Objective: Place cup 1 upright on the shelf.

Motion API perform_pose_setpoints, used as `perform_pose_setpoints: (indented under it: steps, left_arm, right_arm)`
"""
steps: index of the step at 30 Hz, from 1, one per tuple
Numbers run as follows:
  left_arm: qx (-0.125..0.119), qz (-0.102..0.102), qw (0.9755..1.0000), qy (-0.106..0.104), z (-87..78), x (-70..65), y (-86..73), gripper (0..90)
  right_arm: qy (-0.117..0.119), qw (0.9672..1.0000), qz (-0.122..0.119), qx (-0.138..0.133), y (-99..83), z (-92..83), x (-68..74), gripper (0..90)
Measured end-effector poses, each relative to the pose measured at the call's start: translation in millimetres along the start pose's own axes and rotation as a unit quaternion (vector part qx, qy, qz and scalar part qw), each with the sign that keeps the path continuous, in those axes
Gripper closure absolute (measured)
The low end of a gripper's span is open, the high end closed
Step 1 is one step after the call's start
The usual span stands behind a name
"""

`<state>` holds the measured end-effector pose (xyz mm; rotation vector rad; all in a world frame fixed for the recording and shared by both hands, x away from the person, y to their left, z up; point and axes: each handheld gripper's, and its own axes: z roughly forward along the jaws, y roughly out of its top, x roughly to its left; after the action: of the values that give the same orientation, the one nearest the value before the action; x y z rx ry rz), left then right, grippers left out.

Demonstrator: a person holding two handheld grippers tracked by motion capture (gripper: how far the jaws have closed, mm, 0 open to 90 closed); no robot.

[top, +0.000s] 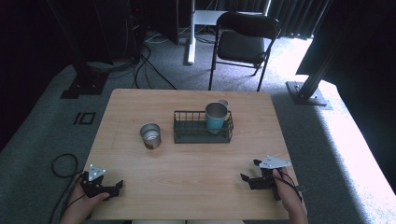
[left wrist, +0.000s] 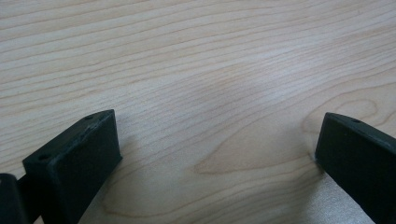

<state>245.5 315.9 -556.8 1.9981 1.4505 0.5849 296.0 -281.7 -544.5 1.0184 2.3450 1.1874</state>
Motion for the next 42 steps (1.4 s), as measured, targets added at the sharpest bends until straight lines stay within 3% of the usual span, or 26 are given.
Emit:
perform_pose_setpoints:
  steps: [1, 10, 19, 28, 33, 42]
  left_arm:
    - [0.0, 0.0, 1.0, 0.0, 0.0, 0.0, 0.0, 0.6]
    - [0.0, 0.0, 1.0, 0.0, 0.0, 0.0, 0.0, 0.6]
    - [0.0, 0.0, 1.0, 0.0, 0.0, 0.0, -0.1, 0.6]
    - [0.0, 0.0, 1.0, 0.0, 0.0, 0.0, -0.1, 0.6]
    - [0.0, 0.0, 1.0, 0.0, 0.0, 0.0, -0.1, 0.6]
    - [0.0, 0.001, 1.0, 0.0, 0.0, 0.0, -0.2, 0.6]
  right_arm:
    - [0.005, 0.9999, 0.01, 0.0, -2.6, -1.8, -0.1, 13.1]
    - [0.009, 0.9997, 0.019, 0.011, -13.5, -7.1, -3.4, 13.0]
    - [0.001, 0.9991, 0.039, 0.013, -18.6, -6.0, -7.2, 12.8]
    - [-0.004, 0.9987, 0.028, 0.043, -18.4, -2.8, -5.3, 12.3]
    - [-0.008, 0.9984, -0.008, 0.055, -18.0, -1.0, 0.1, 11.6]
    - [-0.01, 0.9983, -0.012, 0.056, -18.0, -0.6, 1.0, 11.3]
